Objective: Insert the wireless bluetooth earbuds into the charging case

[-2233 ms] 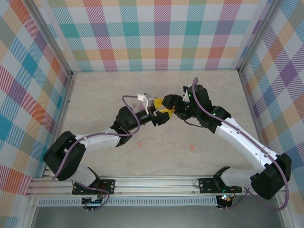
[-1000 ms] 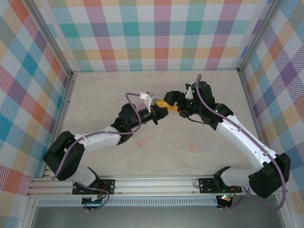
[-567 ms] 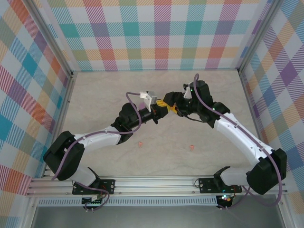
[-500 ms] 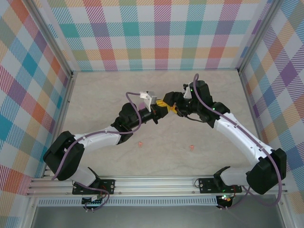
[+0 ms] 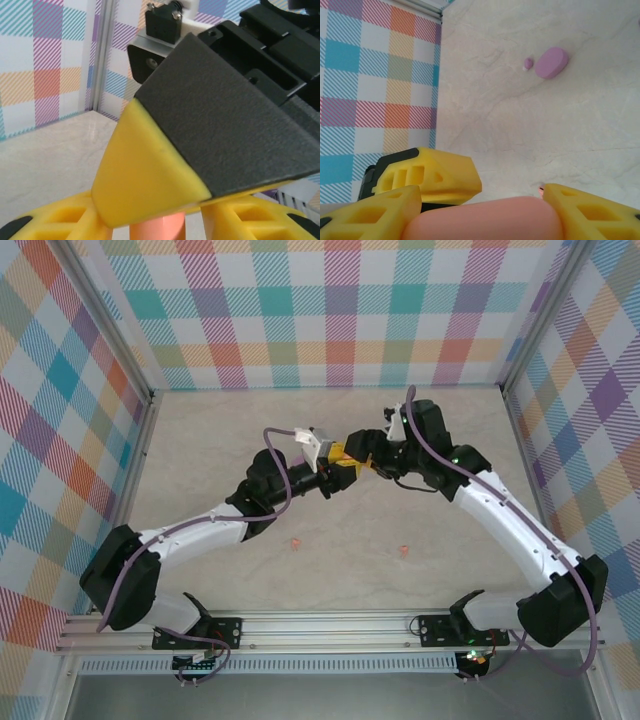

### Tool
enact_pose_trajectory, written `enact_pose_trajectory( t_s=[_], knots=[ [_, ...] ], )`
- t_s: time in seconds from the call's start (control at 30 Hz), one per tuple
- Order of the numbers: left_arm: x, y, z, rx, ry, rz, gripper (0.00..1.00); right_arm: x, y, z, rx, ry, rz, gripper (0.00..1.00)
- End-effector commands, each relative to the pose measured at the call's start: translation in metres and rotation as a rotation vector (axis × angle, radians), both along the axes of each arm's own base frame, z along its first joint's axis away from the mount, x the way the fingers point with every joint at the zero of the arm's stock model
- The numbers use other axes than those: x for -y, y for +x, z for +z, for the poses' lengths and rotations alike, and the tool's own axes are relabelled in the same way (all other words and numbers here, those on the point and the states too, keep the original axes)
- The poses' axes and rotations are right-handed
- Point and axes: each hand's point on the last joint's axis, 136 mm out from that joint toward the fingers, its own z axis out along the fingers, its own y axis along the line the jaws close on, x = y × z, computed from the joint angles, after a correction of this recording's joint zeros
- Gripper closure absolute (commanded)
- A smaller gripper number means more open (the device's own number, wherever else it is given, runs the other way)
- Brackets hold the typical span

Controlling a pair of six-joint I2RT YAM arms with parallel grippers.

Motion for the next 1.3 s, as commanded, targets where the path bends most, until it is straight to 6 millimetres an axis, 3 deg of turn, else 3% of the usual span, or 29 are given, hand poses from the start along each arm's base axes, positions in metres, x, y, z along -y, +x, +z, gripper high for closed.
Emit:
enact_pose_trajectory(
  t_s=[0.0,0.3,0.43,0.73,0.83,0.97,1.13,1.27],
  knots=[
    [0.001,-0.018,0.010,0.097,0.071,-0.076,0.51,0.012,-0.001,0.006,0.093,-0.150,0.044,0.66],
    [-0.022,-0.018,0.017,0.119,0.043,-0.063,0.47,0.006,-0.008,0.019,0.203,-0.201,0.184,0.68],
    [-0.013,-0.022,0.023,0.108,0.027,-0.131,0.47,-0.002,-0.012,0.017,0.203,-0.150,0.216,0.68],
    [-0.003,-0.014,0.022,0.070,-0.040,-0.151,0.50,0.003,-0.014,0.012,0.178,-0.097,0.142,0.68],
    [0.003,-0.014,0.016,0.055,-0.033,-0.168,0.53,0.003,-0.014,0.007,0.153,-0.072,0.120,0.68],
    [0.009,-0.015,0.009,0.054,-0.007,-0.178,0.67,0.001,-0.014,0.007,0.137,-0.055,0.116,0.68],
    [0.011,-0.018,0.000,0.060,0.032,-0.180,0.67,-0.003,-0.014,0.005,0.116,-0.021,0.115,0.69],
    [0.013,-0.018,0.001,0.054,0.028,-0.190,0.77,-0.005,-0.014,0.002,0.104,-0.006,0.116,0.69]
  ],
)
